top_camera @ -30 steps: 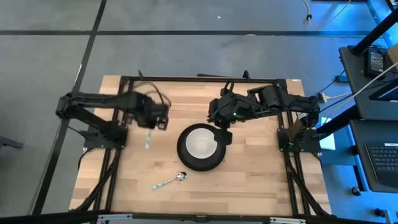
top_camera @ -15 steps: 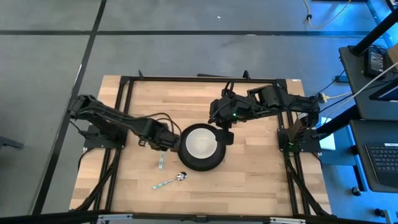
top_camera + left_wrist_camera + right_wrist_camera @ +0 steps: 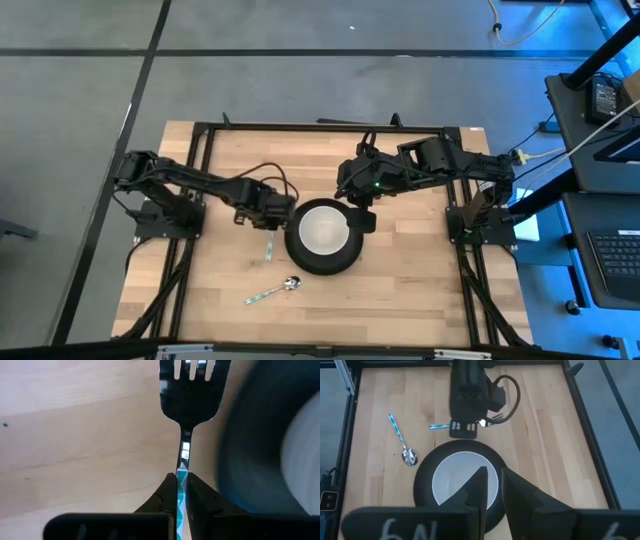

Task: Set table place
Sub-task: Move the blue fork to the left of the black plate

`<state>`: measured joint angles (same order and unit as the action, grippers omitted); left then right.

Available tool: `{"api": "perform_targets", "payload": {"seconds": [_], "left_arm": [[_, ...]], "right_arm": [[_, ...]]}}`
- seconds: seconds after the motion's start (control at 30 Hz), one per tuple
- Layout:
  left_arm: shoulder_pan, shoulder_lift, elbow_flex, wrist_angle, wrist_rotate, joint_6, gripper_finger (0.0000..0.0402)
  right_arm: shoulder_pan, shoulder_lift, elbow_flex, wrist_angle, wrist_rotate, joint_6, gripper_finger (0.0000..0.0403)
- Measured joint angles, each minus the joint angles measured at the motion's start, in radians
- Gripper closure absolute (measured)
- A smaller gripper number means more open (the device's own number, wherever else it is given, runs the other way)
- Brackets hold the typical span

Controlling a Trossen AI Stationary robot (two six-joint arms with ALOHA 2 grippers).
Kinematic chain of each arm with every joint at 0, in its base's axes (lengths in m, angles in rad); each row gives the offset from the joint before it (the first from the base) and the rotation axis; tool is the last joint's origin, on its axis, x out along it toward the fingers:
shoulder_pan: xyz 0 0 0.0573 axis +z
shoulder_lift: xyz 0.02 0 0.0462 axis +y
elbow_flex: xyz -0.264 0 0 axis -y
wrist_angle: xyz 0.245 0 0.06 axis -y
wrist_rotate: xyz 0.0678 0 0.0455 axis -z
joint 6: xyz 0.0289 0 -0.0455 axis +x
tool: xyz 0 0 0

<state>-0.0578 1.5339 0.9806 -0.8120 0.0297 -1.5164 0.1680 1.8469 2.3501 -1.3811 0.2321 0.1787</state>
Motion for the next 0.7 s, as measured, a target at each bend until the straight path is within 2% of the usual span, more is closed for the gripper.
{"api": "perform_targets", "payload": {"seconds": [0.13, 0.4, 0.7], "left_arm": [[0.01, 0.0, -0.04, 0.022, 0.045, -0.006, 0.0389], [0.009, 0.0, -0.12, 0.149, 0.044, -0.039, 0.0388], [0.009, 0.0, -0.131, 0.156, 0.041, -0.052, 0.0388]], "right_arm": [[0.0, 0.0, 0.0, 0.0, 0.0, 0.0, 0.0345], [0.0, 0.0, 0.0, 0.0, 0.0, -0.002, 0.0345], [0.0, 0.0, 0.0, 0.0, 0.0, -0.003, 0.0345]]}}
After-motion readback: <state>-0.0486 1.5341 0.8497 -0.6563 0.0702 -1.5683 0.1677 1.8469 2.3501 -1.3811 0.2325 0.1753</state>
